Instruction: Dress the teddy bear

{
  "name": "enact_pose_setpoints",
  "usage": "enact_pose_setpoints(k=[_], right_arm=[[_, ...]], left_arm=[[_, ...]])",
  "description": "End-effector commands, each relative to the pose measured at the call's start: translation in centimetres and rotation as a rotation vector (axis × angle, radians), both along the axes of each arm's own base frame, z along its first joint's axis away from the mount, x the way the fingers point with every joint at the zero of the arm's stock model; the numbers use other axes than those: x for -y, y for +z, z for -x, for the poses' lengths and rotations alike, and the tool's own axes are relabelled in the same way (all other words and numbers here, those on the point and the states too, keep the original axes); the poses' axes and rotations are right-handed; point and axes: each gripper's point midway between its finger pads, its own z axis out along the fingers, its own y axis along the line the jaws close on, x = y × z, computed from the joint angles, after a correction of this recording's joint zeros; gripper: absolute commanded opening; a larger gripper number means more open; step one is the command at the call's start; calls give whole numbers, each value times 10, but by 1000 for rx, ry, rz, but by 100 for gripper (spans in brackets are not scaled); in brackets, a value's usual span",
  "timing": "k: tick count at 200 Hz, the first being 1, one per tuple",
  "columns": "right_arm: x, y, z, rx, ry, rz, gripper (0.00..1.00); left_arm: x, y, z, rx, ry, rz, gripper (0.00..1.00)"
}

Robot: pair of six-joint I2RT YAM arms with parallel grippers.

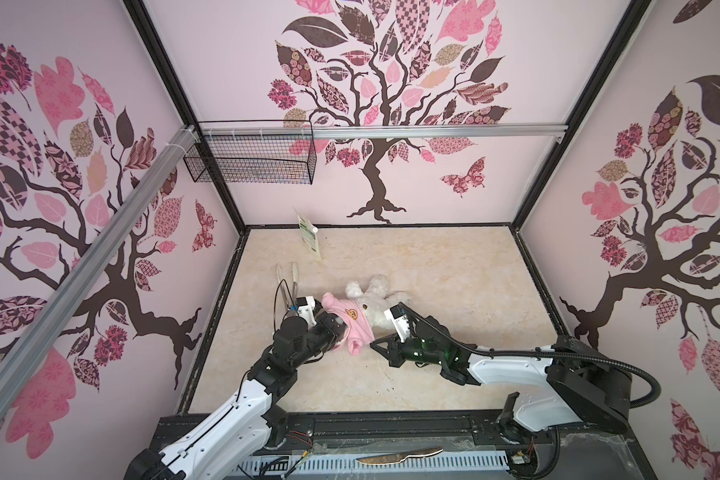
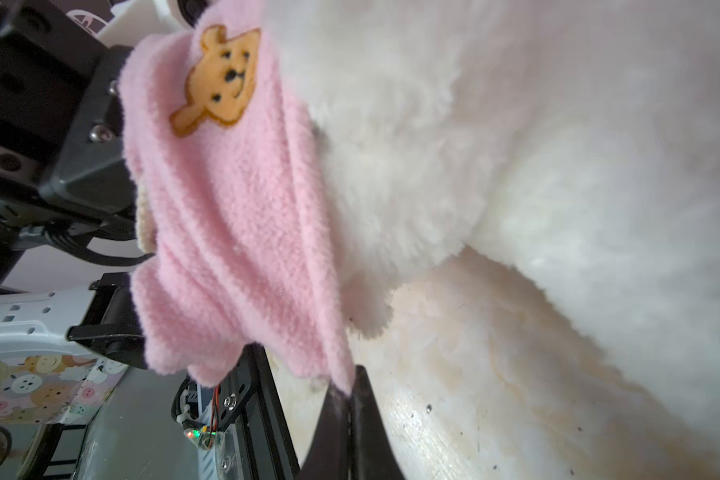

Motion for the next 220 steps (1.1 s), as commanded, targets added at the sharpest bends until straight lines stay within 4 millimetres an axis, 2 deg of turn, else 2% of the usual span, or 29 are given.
enact_pose_setpoints(k=[1,23,55,75,94,114,136,157,161,185,220], right_arm=[[50,-73,-5,-143,-112,188,0],[70,-79,-21,-114,-208,240,0],[104,-75,-48,-92,-362,242,0],[127,-68,-62,-69,-443,240,0],[139,-54,-72,-31,-485,228,0],[134,-35,-73,24,-454,202,0],[102,-9,-56,71,-253,75,0],[85,-8,-39,24,-113,49,0],[84,-9,-36,20,-97,49,3],[90,-3,-27,35,-75,84,16],[102,44,-18,161,-79,73,31]], left_arm=[[-19,54,-15,168,120,117,0],[-11,55,-10,161,69,141,0],[5,59,-3,178,-42,141,0],[15,61,3,201,-120,113,0],[26,61,10,225,-211,66,0],[36,55,15,246,-301,-8,0],[40,47,16,279,-362,-119,0],[45,45,15,340,-405,-196,0],[44,38,15,326,-415,-225,0],[43,33,14,407,-468,-379,0],[49,37,23,643,-573,-569,0]])
